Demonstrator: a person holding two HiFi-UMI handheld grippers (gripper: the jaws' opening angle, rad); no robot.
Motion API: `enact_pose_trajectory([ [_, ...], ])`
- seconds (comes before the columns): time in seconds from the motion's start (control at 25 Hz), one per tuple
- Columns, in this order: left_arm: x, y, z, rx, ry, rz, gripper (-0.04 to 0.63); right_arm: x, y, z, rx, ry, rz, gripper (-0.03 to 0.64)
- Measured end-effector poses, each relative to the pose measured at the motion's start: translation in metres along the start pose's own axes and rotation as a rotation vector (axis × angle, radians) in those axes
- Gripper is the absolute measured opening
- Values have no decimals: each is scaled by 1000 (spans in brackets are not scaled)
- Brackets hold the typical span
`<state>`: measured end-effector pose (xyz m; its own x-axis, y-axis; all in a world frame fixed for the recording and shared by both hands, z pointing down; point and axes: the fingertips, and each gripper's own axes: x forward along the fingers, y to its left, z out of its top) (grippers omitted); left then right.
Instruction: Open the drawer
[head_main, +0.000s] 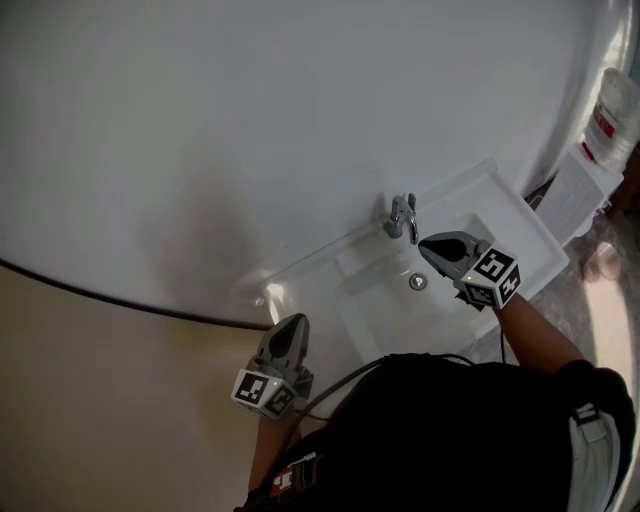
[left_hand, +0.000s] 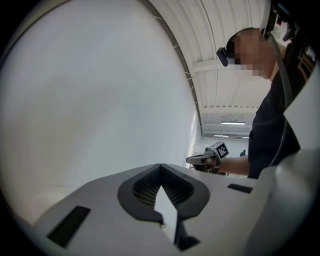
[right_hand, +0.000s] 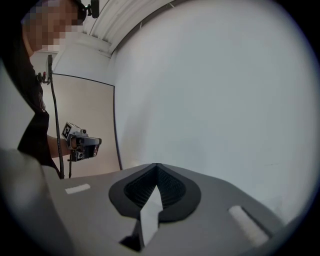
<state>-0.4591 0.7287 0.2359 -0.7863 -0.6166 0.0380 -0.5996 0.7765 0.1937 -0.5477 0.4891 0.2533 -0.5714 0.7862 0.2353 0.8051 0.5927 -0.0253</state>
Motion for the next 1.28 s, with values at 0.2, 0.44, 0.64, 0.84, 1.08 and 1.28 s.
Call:
enact_pose_trajectory([
  [0.2,11,-1,2,-11,18,-151,2,-31,10,-6,51,21,-162,-3],
  [0.44,22,-14,-23,-60,45,-354,2,-83,41,-34,119,69,-353,-3],
  [0.64,41,-51,-41,-84,81,-493,2,-142,57,-51,158,84,-497,-3],
  [0.84,66,-104,-54,-61,120,-608,2,-204,59,-68,187,58,-611,-3],
  [1.08,99,-196,-63,-31,155,-713,2,-296,54,-90,218,23,-702,-3],
  [1.28,127,-293,-78,-6,175,-792,2,-391,46,-113,229,8,-771,-3],
])
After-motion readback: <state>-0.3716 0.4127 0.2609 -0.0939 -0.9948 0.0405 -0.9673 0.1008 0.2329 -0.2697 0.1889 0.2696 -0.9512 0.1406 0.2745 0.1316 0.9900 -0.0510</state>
